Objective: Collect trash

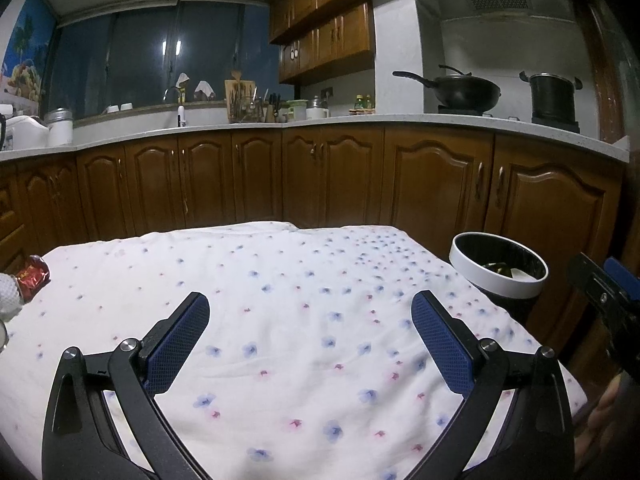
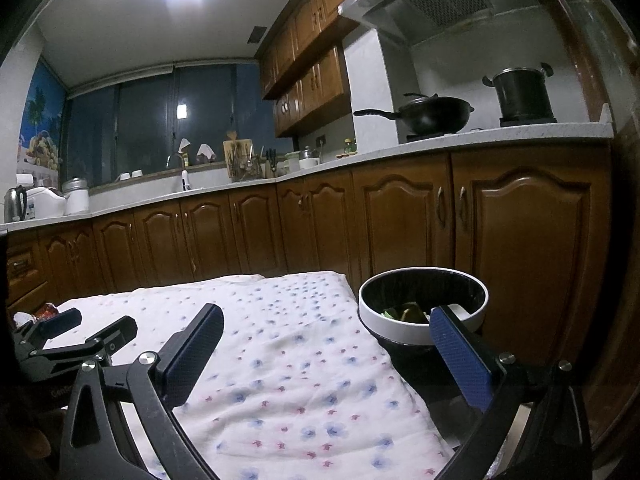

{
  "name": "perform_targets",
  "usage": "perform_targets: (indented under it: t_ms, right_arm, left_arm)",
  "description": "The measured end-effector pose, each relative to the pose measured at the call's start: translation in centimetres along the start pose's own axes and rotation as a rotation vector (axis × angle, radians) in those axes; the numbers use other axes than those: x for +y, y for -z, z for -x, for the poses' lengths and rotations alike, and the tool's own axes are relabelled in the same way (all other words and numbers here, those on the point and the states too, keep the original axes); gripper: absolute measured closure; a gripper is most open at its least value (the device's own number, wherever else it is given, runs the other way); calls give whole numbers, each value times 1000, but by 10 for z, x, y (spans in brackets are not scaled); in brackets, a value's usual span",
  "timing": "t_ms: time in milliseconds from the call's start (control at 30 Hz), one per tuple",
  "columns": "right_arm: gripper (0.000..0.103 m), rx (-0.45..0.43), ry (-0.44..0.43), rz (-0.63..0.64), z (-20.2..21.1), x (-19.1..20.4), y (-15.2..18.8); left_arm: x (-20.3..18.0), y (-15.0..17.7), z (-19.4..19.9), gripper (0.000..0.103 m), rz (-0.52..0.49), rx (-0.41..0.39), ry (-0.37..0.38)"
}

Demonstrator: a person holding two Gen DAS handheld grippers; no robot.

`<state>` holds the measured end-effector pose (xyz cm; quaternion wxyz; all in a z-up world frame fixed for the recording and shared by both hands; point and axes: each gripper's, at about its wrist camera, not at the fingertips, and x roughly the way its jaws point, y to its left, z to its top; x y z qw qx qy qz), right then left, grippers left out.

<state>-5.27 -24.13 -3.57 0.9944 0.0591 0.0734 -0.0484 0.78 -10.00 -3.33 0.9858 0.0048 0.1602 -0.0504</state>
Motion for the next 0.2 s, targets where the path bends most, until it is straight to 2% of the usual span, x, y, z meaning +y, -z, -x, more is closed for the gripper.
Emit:
perform_targets:
  t_ms: [200]
  right_arm:
    - [0,14,0,-6,-3,1,-1]
  left_arm:
    - [1,1,-3,0,4,8,7]
